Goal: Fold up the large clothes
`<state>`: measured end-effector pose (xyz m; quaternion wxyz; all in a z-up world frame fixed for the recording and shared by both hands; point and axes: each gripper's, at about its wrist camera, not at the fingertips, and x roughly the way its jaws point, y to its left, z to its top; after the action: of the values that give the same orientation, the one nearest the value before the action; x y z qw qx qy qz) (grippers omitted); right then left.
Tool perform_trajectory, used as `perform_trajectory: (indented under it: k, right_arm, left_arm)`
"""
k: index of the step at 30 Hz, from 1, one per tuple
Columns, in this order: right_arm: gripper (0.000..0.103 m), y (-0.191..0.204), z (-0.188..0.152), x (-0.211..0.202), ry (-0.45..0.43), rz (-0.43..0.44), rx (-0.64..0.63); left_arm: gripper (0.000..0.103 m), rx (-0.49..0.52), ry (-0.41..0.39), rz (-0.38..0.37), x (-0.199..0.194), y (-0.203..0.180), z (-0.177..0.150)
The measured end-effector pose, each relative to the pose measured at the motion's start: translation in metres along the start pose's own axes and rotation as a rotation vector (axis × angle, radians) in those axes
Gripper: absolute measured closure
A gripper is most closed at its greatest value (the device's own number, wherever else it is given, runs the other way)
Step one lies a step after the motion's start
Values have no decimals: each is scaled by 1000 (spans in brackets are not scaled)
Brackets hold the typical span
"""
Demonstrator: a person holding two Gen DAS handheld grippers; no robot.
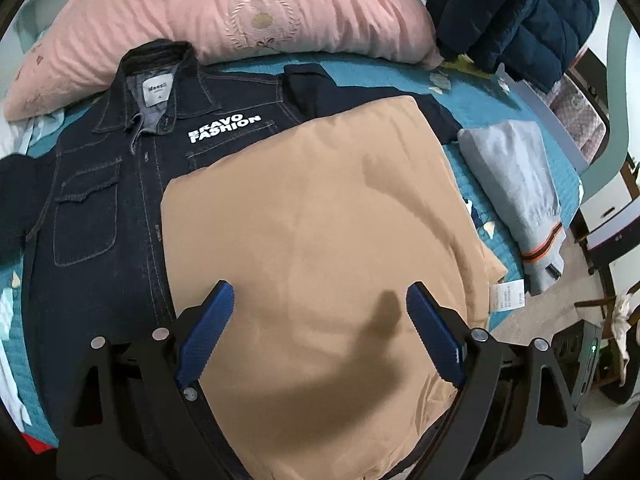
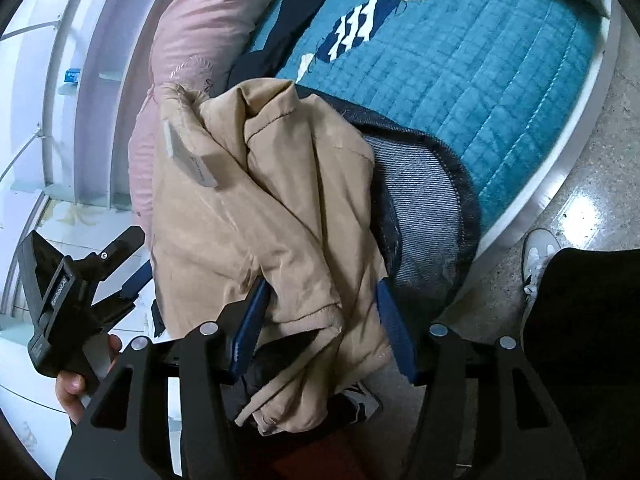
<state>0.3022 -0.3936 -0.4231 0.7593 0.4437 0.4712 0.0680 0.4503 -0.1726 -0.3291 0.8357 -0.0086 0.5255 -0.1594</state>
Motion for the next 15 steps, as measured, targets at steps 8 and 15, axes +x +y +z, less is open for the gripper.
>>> perform_trajectory:
  k: [8,15]
  right_arm:
    - [38,-1,7,11,-2,-55,-4]
    - [44,9,9,17,10,-76,-55]
  left_arm:
    - [15,60,-4,-15,0,-2,20]
    - [15,177,-14,-45,0,2,56]
